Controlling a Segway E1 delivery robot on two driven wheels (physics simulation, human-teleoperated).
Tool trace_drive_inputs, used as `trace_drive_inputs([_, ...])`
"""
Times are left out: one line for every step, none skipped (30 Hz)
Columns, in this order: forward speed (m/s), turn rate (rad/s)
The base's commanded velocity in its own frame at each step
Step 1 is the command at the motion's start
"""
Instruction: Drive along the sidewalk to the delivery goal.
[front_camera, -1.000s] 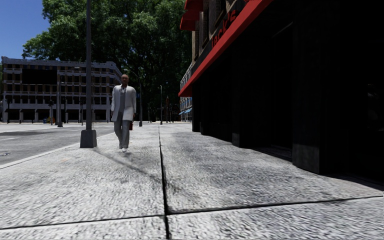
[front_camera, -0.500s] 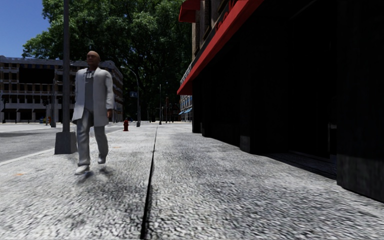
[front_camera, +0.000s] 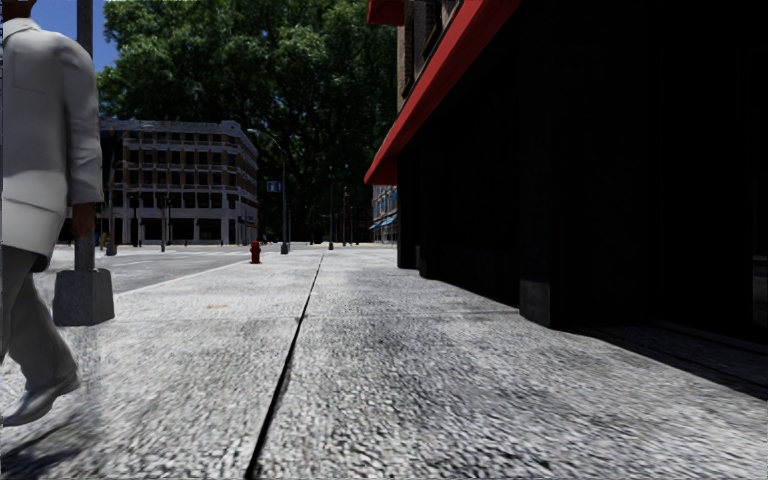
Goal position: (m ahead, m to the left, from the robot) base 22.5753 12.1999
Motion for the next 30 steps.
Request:
trace_drive_inputs([2.0, 0.26])
trace_drive_inputs([2.0, 0.26])
trace_drive_inputs([2.0, 0.27])
trace_drive_inputs([2.0, 0.27])
trace_drive_inputs([2.0, 0.27])
trace_drive_inputs([2.0, 0.28])
trace_drive_inputs([2.0, 0.28])
trace_drive_inputs([2.0, 0.28])
trace_drive_inputs([2.0, 0.3])
trace_drive_inputs([2.0, 0.3])
trace_drive_inputs([2.0, 0.31])
trace_drive_inputs([2.0, 0.31])
trace_drive_inputs([2.0, 0.31])
trace_drive_inputs([2.0, 0.32])
trace_drive_inputs([2.0, 0.32])
trace_drive_inputs([2.0, 0.32])
trace_drive_inputs([2.0, 0.32])
trace_drive_inputs([2.0, 0.32])
trace_drive_inputs([2.0, 0.32])
trace_drive_inputs([2.0, 0.32])
trace_drive_inputs([2.0, 0.32])
trace_drive_inputs([2.0, 0.32])
trace_drive_inputs([2.0, 0.32])
trace_drive_inputs([2.0, 0.32])
trace_drive_inputs([2.0, 0.32])
trace_drive_inputs([2.0, 0.32])
trace_drive_inputs([2.0, 0.32])
trace_drive_inputs([2.0, 0.32])
trace_drive_inputs([2.0, 0.27])
trace_drive_inputs([2.0, 0.0])
